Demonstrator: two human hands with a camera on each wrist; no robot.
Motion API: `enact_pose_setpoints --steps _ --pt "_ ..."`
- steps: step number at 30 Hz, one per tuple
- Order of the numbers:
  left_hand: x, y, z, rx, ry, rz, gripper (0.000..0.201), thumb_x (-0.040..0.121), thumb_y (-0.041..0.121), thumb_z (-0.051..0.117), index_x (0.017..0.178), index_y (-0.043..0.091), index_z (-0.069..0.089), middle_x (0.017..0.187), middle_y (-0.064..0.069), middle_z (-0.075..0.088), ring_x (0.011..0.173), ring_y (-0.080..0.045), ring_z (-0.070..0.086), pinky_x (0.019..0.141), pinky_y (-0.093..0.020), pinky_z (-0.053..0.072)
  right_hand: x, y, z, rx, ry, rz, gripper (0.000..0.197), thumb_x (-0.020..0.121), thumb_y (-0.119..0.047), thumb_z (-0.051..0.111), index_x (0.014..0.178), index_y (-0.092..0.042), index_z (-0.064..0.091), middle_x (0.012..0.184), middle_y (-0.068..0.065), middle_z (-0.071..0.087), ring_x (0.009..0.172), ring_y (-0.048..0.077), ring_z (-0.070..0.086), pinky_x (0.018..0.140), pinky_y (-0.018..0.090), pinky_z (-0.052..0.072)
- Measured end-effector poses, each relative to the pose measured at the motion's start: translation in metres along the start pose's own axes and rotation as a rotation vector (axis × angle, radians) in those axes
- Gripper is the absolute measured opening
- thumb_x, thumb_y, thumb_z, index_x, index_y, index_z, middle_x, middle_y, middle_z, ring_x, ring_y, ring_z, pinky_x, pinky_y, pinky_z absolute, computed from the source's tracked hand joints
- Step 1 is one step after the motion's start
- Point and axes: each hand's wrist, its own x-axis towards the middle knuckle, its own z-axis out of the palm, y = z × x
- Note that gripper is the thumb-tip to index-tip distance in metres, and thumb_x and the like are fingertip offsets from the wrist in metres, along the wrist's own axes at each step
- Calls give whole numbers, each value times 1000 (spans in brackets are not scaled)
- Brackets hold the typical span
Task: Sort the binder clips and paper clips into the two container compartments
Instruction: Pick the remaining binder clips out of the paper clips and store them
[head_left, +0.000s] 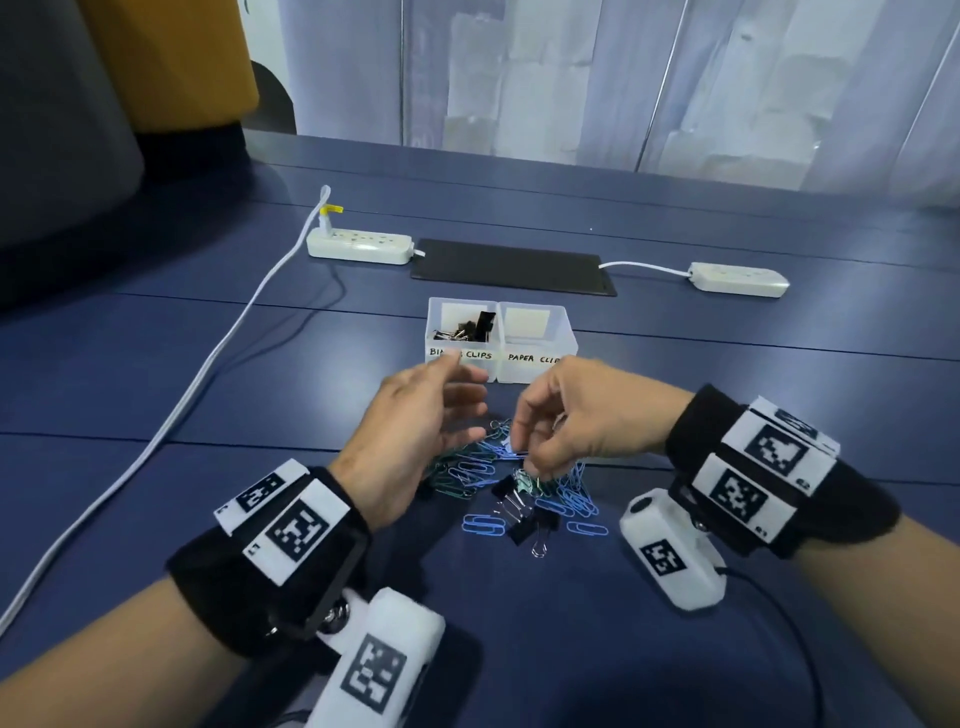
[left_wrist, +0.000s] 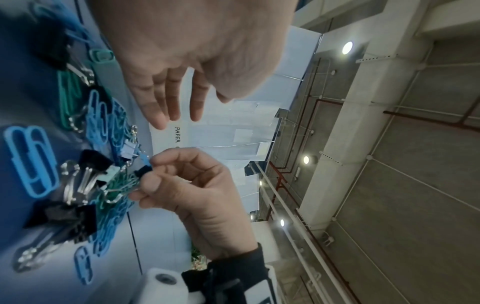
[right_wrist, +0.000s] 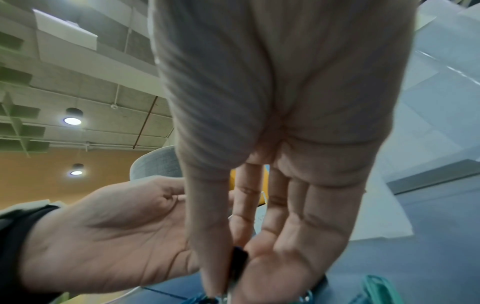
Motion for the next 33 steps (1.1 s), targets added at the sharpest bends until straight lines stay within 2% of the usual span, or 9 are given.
enact_pose_setpoints --steps 6,10,13,15,18,19,22,24,33 --pt "0 1 2 -10 -2 33 31 98 28 44 83 12 66 89 -9 64 85 -18 61 81 -34 52 -4 6 -5 -56 7 46 34 66 -4 80 94 -16 66 96 11 70 48 2 56 52 15 46" --pt "2 -6 3 -93 0 -6 30 98 28 46 88 7 65 89 -12 65 85 -20 63 85 -33 53 -7 1 -15 81 82 16 32 69 4 76 95 -7 63 84 19 71 63 20 65 66 31 56" --pt "4 -6 6 -212 -100 -202 41 99 36 41 95 2 64 82 -16 70 81 -26 67 82 -33 56 -2 -15 -17 166 148 -90 25 70 4 76 92 -3 66 88 24 71 66 23 65 68 39 58" --pt "4 -4 6 -390 -213 -378 51 100 39 34 101 -2 63 87 -21 70 87 -32 67 84 -38 55 6 -25 -11 108 164 -146 23 72 -5 78 92 -7 68 88 20 72 65 16 63 65 32 55" --pt "9 -1 -6 -562 -205 -436 53 101 35 31 121 -8 56 113 -25 64 105 -31 64 82 -38 55 13 -28 -4 -8 277 -183 20 72 -22 80 87 -15 70 82 5 74 58 5 61 58 25 53" --pt "11 0 -10 -553 -169 -428 54 101 33 31 122 -10 54 114 -26 63 99 -30 66 76 -33 57 12 -27 -4 -16 301 -187 18 71 -23 80 85 -17 71 79 4 73 56 2 59 57 24 53" --pt "11 1 -26 -522 -52 -412 50 101 30 32 106 -12 59 88 -24 70 60 -25 70 58 -23 57 7 -20 1 -185 207 -172 16 69 -23 81 83 -18 74 71 -2 70 53 -5 55 57 9 45" --pt "11 2 -33 -543 -17 -395 47 100 29 33 99 -10 60 81 -21 69 57 -25 70 58 -24 56 4 -16 12 -363 90 -133 20 68 -25 81 87 -21 74 70 -10 65 52 -10 53 54 3 40" --pt "9 3 -39 -526 13 -345 42 100 29 37 97 -5 61 91 -21 64 81 -27 64 68 -34 57 3 -11 28 -492 51 -90 11 73 -19 72 84 -16 71 60 -11 57 53 -3 50 53 10 38"
